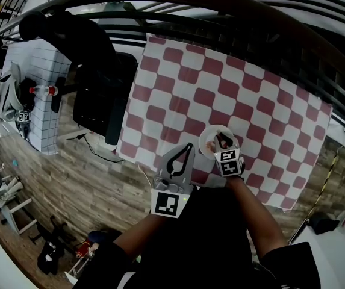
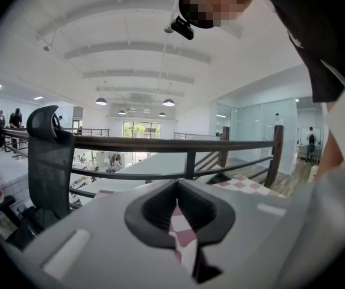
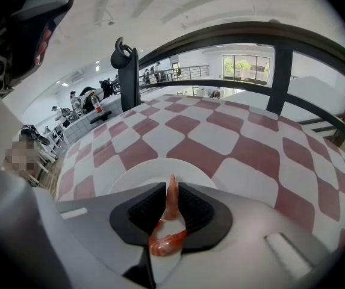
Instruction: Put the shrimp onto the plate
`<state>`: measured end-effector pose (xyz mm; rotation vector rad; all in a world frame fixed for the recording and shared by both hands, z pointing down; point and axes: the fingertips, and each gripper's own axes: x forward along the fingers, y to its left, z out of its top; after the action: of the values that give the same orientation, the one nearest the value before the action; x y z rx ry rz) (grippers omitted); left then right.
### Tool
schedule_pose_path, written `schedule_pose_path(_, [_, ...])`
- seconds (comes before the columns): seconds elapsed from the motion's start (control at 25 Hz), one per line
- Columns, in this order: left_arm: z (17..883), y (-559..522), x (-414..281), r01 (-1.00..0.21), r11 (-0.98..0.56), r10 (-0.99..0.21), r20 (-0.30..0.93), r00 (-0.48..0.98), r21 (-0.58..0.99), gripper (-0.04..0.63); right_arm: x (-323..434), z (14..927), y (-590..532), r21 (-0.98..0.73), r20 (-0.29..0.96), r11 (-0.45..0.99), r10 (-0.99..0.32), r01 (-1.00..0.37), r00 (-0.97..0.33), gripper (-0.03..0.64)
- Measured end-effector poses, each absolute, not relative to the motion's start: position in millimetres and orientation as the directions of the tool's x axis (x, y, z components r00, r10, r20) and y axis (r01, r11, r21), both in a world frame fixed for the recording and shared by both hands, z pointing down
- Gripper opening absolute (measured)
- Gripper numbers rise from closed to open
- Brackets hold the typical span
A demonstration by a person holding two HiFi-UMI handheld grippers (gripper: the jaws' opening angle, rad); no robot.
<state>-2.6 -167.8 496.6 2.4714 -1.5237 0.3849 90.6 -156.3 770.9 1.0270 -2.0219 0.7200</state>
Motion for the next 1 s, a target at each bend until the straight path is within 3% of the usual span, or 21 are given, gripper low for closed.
schedule_pose_path(0.6, [488.1, -166.0, -2.7, -0.894, -0.444, -0.844, 0.305, 0.441, 0.063, 0.008, 90.7, 748.3, -162.0, -0.132, 0.785, 0.532, -0.46, -0.836, -0.416, 0.095])
schedule_pose_path(1.0, [474.1, -121.8, -14.1, -0.87, -0.482, -0.836, 0.242, 0.493, 0.105, 0.008, 84.1, 676.5, -137.9, -0.092, 0.727, 0.498, -0.558, -0.862, -0.4, 0.092])
